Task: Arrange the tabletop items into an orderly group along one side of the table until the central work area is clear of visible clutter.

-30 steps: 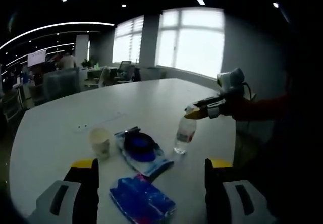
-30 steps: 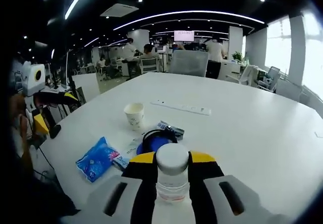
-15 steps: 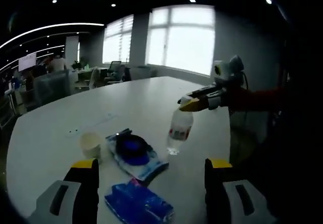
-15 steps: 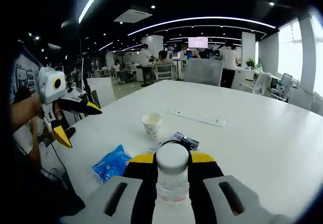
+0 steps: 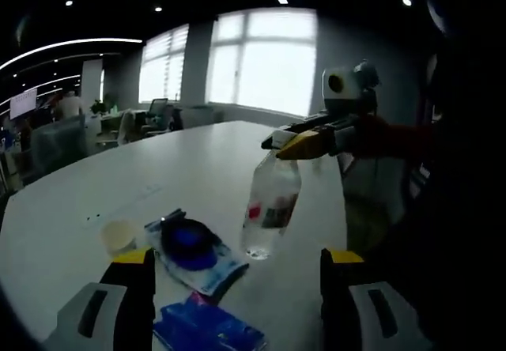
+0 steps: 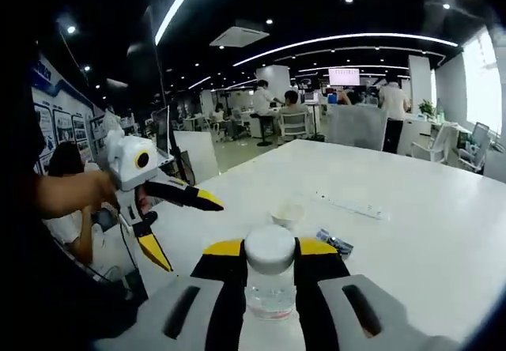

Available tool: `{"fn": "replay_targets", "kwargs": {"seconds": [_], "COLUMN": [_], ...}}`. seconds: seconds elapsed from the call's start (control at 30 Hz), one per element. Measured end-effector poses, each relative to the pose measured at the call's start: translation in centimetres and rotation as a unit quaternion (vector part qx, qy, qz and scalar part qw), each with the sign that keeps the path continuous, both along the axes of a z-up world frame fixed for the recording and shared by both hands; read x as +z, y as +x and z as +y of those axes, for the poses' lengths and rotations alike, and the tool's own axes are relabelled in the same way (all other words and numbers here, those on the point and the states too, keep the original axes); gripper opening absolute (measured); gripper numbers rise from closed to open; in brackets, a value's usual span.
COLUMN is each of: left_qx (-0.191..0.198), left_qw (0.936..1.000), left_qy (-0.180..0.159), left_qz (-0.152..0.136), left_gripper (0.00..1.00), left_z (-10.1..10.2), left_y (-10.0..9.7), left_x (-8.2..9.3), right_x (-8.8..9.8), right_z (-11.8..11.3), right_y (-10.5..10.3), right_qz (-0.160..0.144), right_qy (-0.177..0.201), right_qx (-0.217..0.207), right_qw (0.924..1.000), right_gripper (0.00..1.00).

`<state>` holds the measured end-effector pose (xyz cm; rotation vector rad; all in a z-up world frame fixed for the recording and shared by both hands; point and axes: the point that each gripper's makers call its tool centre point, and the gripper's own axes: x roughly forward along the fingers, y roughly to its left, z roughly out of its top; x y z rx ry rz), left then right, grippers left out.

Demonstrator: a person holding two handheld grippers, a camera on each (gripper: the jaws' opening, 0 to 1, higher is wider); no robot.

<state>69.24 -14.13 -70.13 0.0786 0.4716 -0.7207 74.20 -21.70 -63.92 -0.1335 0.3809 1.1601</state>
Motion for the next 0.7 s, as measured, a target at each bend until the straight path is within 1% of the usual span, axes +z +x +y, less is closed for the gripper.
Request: {"fn": "replay_targets", "kwargs": {"seconds": [0.1, 0.2, 0.3, 0.33, 0.37, 0.43, 0.47, 0.5, 0.53, 0.6, 0.67, 0.7], "left_qx": [-0.022, -0.04, -0.052, -0.062, -0.064, -0.081, -0.097, -0.105, -0.114, -0.123, -0.146, -0.154], "left_qw": [0.9997, 0.9989, 0.9982, 0.9974, 0.9972, 0.9955, 0.9929, 0.9915, 0.9901, 0.9892, 0.9853, 0.9835], "left_qy": [-0.009, -0.021, -0.024, -0.031, -0.032, -0.042, -0.061, -0.07, -0.075, -0.072, -0.079, -0.085], "left_qz": [-0.004, -0.013, -0.016, -0.02, -0.021, -0.024, -0.032, -0.033, -0.033, -0.032, -0.041, -0.041], "left_gripper": [0.84, 0.83, 0.82, 0.81, 0.8, 0.77, 0.74, 0.72, 0.69, 0.69, 0.68, 0.68], "left_z": [-0.8, -1.6, -2.0, -2.4, -2.5, -3.0, -3.6, -3.8, -4.0, -4.2, -4.9, -5.2], "left_y": [-0.2, -0.1, 0.1, 0.2, 0.3, 0.2, 0.2, 0.1, 0.1, 0.2, -0.1, -0.3], "left_x": [0.4, 0.8, 1.0, 1.2, 1.3, 1.7, 2.4, 2.7, 2.9, 2.9, 3.6, 3.9], "right_x": [1.2, 2.1, 2.7, 2.9, 3.0, 3.3, 3.4, 3.9, 4.2, 4.7, 5.3, 5.4], "right_z": [0.8, 1.5, 2.1, 2.3, 2.5, 2.9, 3.0, 3.3, 3.5, 3.8, 4.1, 4.2], "right_y": [-0.9, -1.8, -2.6, -3.0, -3.2, -3.8, -4.0, -4.6, -4.9, -5.5, -6.2, -6.2], "right_qz": [-0.006, 0.003, 0.0, -0.001, -0.001, 0.0, 0.0, -0.003, -0.004, 0.0, 0.0, 0.0], "right_qy": [0.01, 0.02, 0.022, 0.021, 0.02, 0.021, 0.021, 0.024, 0.026, 0.032, 0.039, 0.04], "right_qx": [0.026, 0.052, 0.076, 0.085, 0.091, 0.11, 0.113, 0.131, 0.139, 0.152, 0.17, 0.17], "right_qw": [0.9996, 0.9984, 0.9968, 0.9961, 0.9957, 0.9938, 0.9934, 0.9911, 0.9899, 0.9879, 0.9847, 0.9846], "right_gripper": [0.16, 0.16, 0.16, 0.16, 0.16, 0.16, 0.16, 0.16, 0.16, 0.16, 0.16, 0.16]}}
